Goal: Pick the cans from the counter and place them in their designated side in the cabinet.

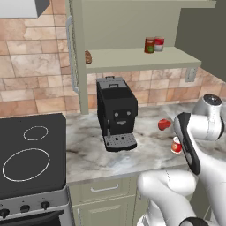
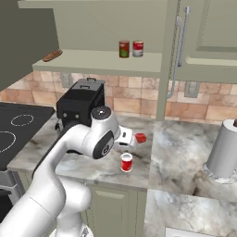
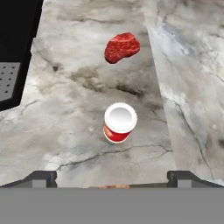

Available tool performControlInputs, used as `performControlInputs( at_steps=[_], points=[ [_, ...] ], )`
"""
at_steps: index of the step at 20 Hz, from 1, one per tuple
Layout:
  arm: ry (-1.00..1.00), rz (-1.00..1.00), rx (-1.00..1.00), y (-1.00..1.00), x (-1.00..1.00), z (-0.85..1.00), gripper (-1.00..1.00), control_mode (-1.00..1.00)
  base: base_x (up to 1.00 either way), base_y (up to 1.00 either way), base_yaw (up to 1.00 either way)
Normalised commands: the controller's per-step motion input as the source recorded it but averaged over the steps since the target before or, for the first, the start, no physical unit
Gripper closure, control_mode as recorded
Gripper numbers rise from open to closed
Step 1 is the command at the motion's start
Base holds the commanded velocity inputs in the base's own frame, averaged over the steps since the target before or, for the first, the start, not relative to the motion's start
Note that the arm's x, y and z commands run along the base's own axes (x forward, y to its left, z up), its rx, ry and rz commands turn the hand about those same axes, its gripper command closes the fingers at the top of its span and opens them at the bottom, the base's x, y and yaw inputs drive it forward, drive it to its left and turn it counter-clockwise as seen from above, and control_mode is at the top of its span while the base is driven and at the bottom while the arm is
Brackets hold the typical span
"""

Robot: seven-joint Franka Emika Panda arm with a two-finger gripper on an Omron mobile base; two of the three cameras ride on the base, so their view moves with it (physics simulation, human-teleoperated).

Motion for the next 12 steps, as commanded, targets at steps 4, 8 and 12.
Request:
performControlInputs(
  at_steps=[4,8,12],
  points=[
    [0.0,0.0,0.01,-0.05,0.13,-0.14,-1.0,-1.0,0.0,0.0,0.0],
    [0.0,0.0,0.0,0.0,0.14,-0.13,-1.0,-1.0,0.0,0.0,0.0],
    [0.02,0.0,0.0,-0.01,0.13,-0.18,-1.0,-1.0,0.0,0.0,0.0]
  ],
)
